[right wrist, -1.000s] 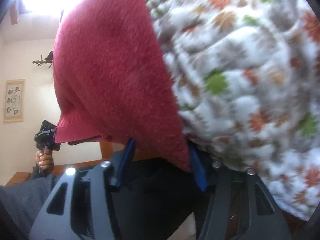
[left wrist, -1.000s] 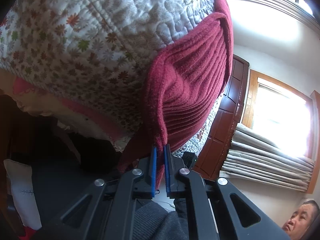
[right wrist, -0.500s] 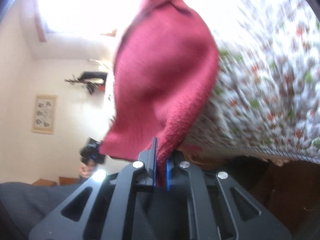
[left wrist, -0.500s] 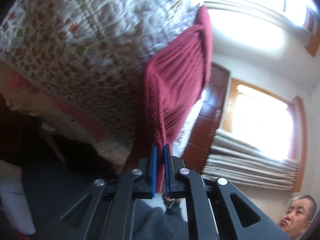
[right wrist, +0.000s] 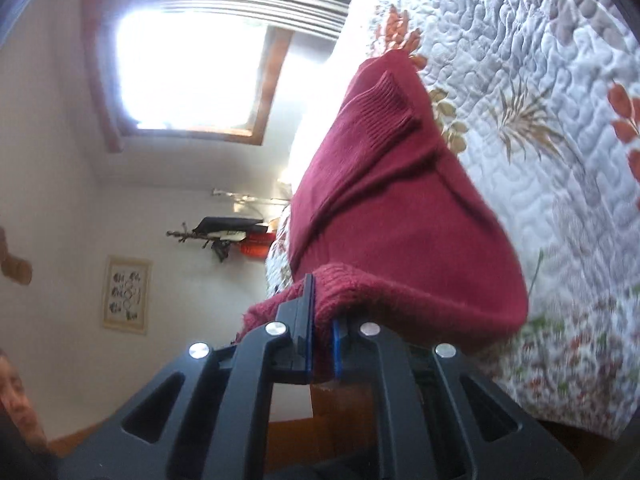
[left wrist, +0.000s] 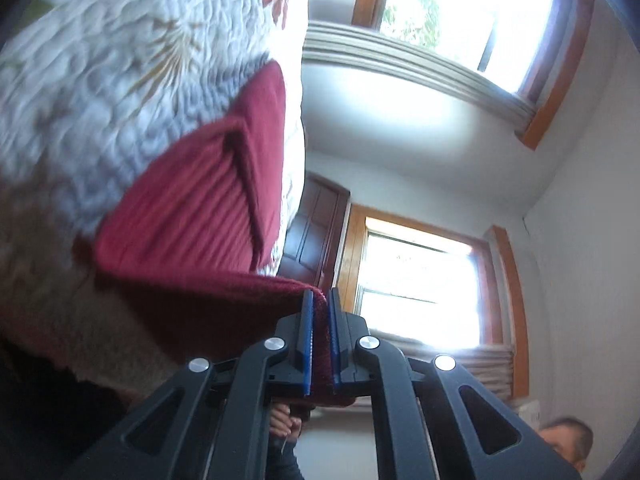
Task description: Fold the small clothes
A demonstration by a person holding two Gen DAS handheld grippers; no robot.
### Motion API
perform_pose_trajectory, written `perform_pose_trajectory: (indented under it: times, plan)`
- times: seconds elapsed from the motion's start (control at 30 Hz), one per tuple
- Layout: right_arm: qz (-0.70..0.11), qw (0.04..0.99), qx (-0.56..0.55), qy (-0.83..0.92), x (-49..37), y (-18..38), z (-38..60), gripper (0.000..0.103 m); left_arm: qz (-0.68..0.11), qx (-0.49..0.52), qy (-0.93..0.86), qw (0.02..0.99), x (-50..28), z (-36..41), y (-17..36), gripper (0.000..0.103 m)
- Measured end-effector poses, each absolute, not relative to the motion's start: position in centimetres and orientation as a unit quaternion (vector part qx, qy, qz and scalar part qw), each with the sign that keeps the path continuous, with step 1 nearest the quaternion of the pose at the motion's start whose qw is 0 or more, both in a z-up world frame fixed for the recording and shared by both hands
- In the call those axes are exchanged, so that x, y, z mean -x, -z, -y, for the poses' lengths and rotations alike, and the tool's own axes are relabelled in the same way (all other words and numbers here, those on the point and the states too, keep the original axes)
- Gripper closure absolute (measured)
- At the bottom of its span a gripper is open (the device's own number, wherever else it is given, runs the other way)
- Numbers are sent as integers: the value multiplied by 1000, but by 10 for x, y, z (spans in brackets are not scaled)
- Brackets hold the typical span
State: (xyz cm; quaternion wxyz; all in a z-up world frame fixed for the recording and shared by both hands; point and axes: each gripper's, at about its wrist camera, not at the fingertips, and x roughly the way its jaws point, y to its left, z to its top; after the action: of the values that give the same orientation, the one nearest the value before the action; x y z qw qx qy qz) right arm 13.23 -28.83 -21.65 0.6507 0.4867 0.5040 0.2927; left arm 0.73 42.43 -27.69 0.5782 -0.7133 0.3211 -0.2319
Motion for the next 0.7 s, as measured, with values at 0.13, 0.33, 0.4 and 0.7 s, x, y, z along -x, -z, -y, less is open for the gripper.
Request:
perform_pose_trajectory:
  times: [0.13, 0.33, 0.4, 0.7]
  plan:
    - [-549, 648, -466, -249, -173, 239, 278, 95, -317, 726, 172, 585, -49, -436, 304, 98]
    - [-566, 670, -416, -239, -191, 230, 279, 52, -337, 710, 105, 609, -56, -450, 313, 97]
    - [-553, 687, -400, -250, -190, 212, 291, 48, -361, 661, 109, 649, -54, -446, 289, 79]
    - [-599, 704, -254, -284, -202, 232, 292, 40, -520, 320, 88, 787, -84, -379, 212, 26]
